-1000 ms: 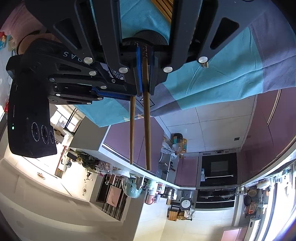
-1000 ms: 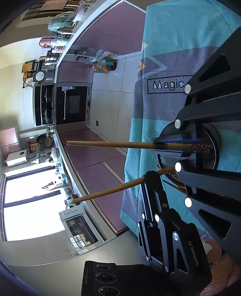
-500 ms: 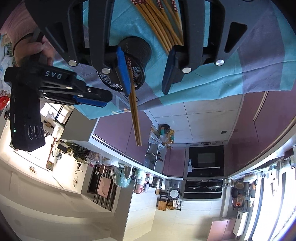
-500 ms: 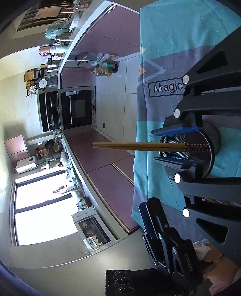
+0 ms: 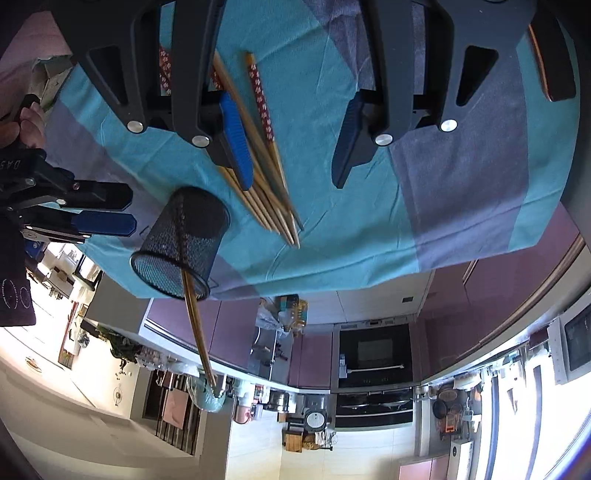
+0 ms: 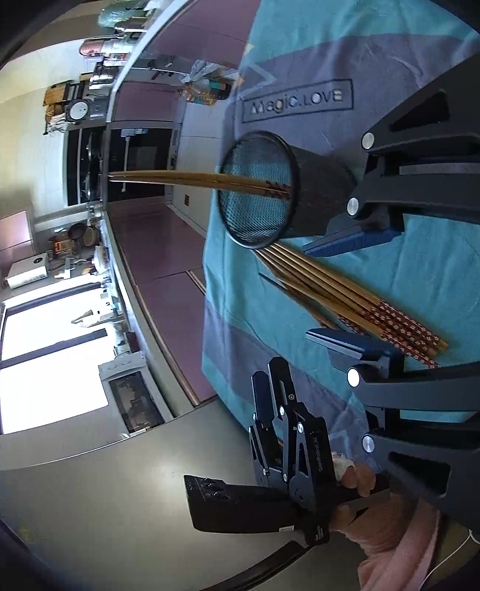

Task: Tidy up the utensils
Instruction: 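Open the right gripper and move back to the chopstick pile, then close the right gripper on another chopstick from the pile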

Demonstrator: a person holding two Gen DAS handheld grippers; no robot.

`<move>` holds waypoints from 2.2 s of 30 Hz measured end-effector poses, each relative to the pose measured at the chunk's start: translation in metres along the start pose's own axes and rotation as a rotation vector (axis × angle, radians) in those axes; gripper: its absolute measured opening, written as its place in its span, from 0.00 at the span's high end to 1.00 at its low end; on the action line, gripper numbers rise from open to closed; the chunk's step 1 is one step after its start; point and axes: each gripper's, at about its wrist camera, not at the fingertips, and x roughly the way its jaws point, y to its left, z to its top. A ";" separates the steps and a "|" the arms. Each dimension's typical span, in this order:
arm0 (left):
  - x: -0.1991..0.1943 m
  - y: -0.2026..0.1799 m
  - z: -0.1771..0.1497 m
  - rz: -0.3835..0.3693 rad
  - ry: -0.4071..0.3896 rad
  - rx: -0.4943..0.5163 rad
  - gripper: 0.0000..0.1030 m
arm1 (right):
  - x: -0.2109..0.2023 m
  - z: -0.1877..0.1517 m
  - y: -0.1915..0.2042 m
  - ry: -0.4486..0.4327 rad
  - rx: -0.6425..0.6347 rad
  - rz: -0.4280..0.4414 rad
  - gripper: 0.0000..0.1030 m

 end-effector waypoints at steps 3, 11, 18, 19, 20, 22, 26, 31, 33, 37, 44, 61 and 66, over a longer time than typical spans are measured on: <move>0.010 0.000 -0.014 -0.008 0.038 0.006 0.57 | 0.021 -0.011 -0.002 0.053 0.033 -0.009 0.63; 0.037 -0.024 -0.025 -0.008 0.116 0.032 0.59 | 0.047 -0.027 0.001 0.116 0.066 -0.039 0.63; 0.056 -0.022 -0.034 -0.014 0.181 0.018 0.69 | 0.061 -0.027 0.003 0.131 0.073 -0.057 0.64; 0.057 -0.021 -0.035 -0.018 0.185 0.014 0.70 | 0.064 -0.026 0.004 0.134 0.072 -0.066 0.64; 0.058 -0.021 -0.034 -0.018 0.187 0.013 0.71 | 0.065 -0.027 0.004 0.137 0.071 -0.072 0.64; 0.059 -0.020 -0.035 -0.013 0.192 0.010 0.78 | 0.066 -0.027 0.004 0.140 0.071 -0.080 0.67; 0.060 -0.017 -0.035 -0.003 0.205 -0.014 0.85 | 0.066 -0.028 0.002 0.142 0.063 -0.102 0.70; 0.055 -0.014 -0.043 -0.011 0.217 -0.050 0.91 | 0.063 -0.029 -0.001 0.147 0.060 -0.132 0.71; 0.052 -0.017 -0.046 -0.013 0.225 -0.040 0.91 | 0.063 -0.029 0.000 0.149 0.049 -0.143 0.71; 0.055 -0.022 -0.044 0.013 0.222 -0.005 0.87 | 0.067 -0.027 0.003 0.151 0.030 -0.163 0.71; 0.085 -0.021 -0.021 0.033 0.225 0.022 0.86 | 0.075 -0.021 0.004 0.145 0.025 -0.189 0.71; 0.115 -0.012 0.005 0.056 0.222 -0.064 0.93 | 0.081 -0.016 -0.008 0.117 0.134 -0.149 0.93; 0.094 -0.004 -0.007 0.059 0.202 -0.121 0.93 | 0.067 -0.020 -0.011 0.087 0.155 -0.109 0.94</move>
